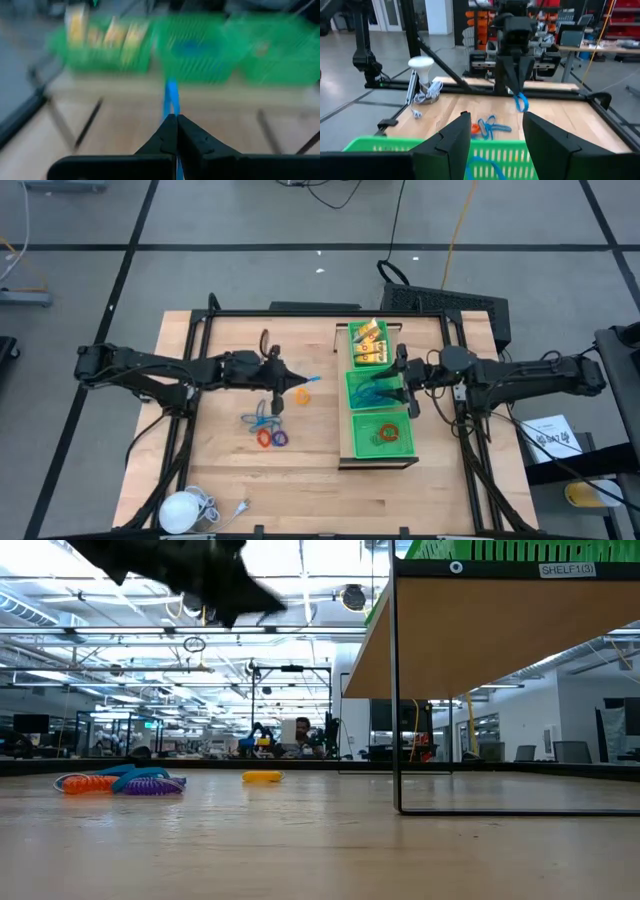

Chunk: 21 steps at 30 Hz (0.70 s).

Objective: Pick & Place Office Desk Supplies
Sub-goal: Put the blue rubber band into the middle green bin

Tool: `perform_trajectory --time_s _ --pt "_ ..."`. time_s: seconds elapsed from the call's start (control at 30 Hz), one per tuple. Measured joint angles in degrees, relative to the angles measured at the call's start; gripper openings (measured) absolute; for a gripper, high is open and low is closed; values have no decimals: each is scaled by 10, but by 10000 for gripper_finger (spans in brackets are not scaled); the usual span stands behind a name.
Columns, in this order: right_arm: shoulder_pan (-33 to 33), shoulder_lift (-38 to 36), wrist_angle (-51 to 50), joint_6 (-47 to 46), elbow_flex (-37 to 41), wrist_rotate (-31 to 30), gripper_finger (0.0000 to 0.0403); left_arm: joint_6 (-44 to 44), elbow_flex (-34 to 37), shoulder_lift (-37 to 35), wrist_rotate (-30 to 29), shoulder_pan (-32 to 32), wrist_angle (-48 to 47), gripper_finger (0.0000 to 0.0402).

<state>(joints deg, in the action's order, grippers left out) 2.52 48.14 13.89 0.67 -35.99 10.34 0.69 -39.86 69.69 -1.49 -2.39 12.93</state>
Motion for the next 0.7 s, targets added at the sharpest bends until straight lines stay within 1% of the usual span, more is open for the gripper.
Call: perform_trajectory --time_s 0.13,0.3,0.53,0.6,0.7 --pt "0 24 34 0 0 0 169 -18 0 6 43 0 104 3" --pt "0 67 87 0 0 0 169 -34 -1 26 70 7 212 3" --pt "0 134 209 1 0 2 170 -37 -1 63 110 12 323 3" --pt "0 152 240 5 0 2 177 -36 -1 75 120 12 353 4" --pt "0 179 282 9 0 2 200 -36 -1 86 122 13 378 7"
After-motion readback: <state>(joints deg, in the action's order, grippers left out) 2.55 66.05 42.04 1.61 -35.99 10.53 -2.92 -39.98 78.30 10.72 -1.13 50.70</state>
